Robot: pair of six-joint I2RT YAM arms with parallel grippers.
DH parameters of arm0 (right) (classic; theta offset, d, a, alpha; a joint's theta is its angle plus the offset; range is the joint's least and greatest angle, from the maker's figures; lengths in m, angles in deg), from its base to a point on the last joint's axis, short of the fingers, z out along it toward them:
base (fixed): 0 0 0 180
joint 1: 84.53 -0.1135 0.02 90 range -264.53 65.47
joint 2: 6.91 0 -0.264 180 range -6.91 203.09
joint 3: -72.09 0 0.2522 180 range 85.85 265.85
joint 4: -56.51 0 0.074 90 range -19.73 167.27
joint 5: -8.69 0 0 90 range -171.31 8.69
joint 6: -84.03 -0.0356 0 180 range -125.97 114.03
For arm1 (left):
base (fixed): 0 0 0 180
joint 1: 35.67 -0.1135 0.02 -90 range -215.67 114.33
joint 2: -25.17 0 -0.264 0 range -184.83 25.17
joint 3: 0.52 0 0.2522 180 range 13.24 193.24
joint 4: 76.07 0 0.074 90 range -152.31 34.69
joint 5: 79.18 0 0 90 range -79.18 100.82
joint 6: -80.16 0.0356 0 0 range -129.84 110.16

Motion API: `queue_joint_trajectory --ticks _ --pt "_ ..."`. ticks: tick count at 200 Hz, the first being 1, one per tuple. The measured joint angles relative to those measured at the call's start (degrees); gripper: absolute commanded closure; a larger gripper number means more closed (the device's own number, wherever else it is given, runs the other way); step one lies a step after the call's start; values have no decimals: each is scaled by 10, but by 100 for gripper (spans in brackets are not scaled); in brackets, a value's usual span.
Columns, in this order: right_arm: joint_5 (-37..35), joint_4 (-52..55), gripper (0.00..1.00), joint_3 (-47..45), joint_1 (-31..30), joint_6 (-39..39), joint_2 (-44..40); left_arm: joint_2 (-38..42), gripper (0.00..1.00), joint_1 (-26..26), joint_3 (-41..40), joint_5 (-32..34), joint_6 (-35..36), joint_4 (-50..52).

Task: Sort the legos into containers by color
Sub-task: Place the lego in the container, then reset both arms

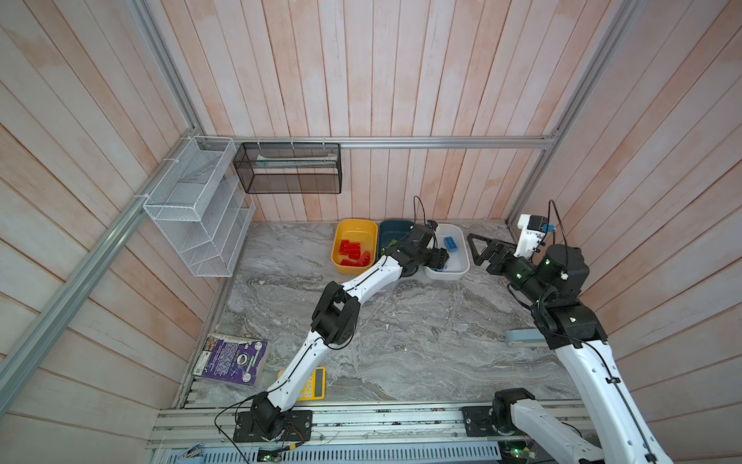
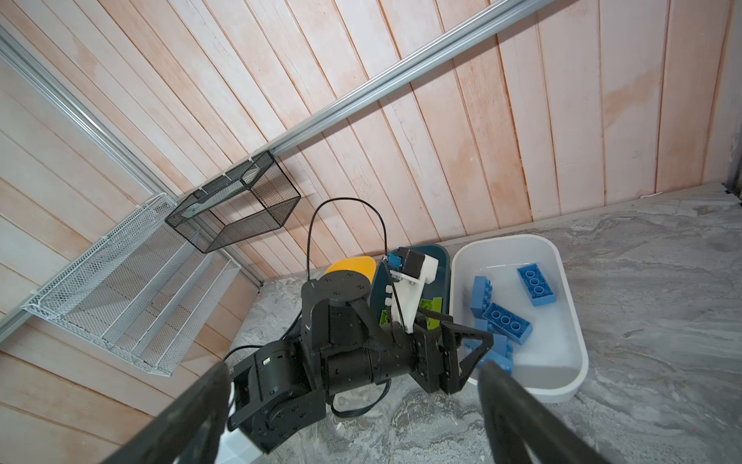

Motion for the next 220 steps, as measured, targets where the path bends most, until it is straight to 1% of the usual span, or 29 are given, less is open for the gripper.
queue_joint_trajectory --ticks 41,54,65,98,111,126,150,171,193,207,220 --pt "0 0 1 -10 0 -2 -3 5 13 -3 1 -3 14 -13" --pt "-5 0 1 -11 0 -1 -6 27 11 -3 -32 0 17 -21" --pt "-14 0 1 -11 0 1 -7 64 9 -2 -90 6 19 -32" --pt "-66 -5 1 -31 0 16 2 237 3 -7 -318 41 22 -82" --pt "-97 -16 1 -63 0 27 0 321 2 -14 -413 57 19 -105" --pt "-132 -40 0 -121 0 41 -13 424 0 -26 -519 85 13 -130" --pt "-163 -102 0 -230 0 76 -51 582 0 -51 -675 158 2 -157" --pt "-172 -172 0 -314 0 111 -70 697 0 -78 -780 236 -19 -150" --pt "-182 -243 0 -384 0 140 -67 801 0 -119 -875 321 -52 -126" --pt "-191 -287 0 -414 -1 150 -55 866 0 -147 -942 365 -56 -133" --pt "-203 -326 0 -435 -2 162 -39 922 0 -167 -1003 391 -54 -147"
